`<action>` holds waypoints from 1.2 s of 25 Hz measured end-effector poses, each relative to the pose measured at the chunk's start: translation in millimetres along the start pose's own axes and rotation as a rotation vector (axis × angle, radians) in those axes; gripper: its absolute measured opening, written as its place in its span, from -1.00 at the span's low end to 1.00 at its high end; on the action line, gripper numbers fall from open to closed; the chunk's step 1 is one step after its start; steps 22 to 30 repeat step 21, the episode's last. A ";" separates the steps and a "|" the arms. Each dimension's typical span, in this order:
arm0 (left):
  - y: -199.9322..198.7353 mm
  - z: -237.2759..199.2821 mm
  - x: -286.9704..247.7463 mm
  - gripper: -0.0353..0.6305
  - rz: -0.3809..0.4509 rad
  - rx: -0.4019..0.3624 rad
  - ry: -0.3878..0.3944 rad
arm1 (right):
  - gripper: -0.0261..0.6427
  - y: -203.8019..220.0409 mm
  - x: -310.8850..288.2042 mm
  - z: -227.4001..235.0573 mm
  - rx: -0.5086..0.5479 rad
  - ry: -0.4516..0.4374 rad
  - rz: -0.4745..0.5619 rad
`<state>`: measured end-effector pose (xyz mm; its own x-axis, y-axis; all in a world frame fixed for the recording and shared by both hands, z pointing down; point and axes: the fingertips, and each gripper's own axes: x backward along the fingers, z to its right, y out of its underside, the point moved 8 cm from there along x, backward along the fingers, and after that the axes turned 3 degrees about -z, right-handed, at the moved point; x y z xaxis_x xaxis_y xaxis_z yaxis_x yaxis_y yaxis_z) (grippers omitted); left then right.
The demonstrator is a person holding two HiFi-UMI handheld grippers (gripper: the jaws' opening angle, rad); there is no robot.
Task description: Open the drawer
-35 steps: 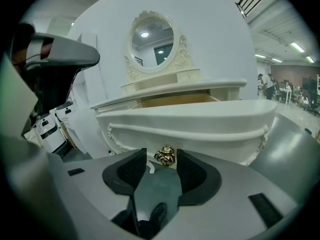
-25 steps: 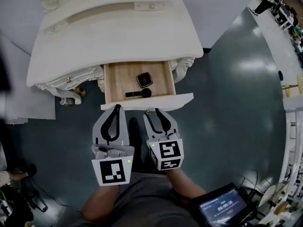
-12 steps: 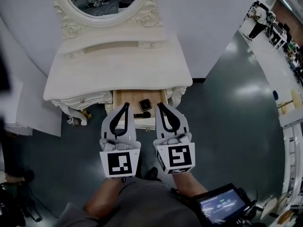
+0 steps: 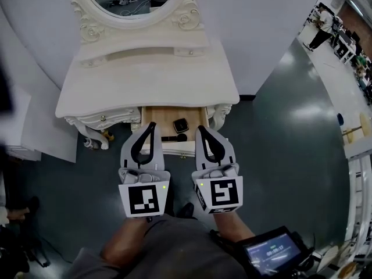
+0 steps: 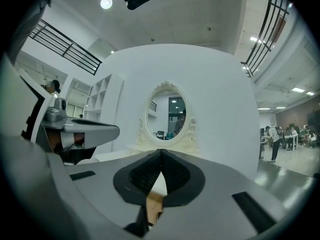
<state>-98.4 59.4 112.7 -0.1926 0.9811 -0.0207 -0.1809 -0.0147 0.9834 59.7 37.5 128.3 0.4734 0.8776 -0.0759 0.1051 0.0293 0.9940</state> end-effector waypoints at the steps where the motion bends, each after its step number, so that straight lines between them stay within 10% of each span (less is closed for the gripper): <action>1: 0.2 -0.5 0.3 -0.85 -0.001 -0.001 -0.002 | -0.89 0.7 -0.1 -0.3 -0.002 -0.005 0.005; 30: 0.9 -2.8 -5.6 -0.85 -0.012 -0.027 -0.006 | -0.89 3.5 -5.7 4.6 -0.008 -0.021 0.014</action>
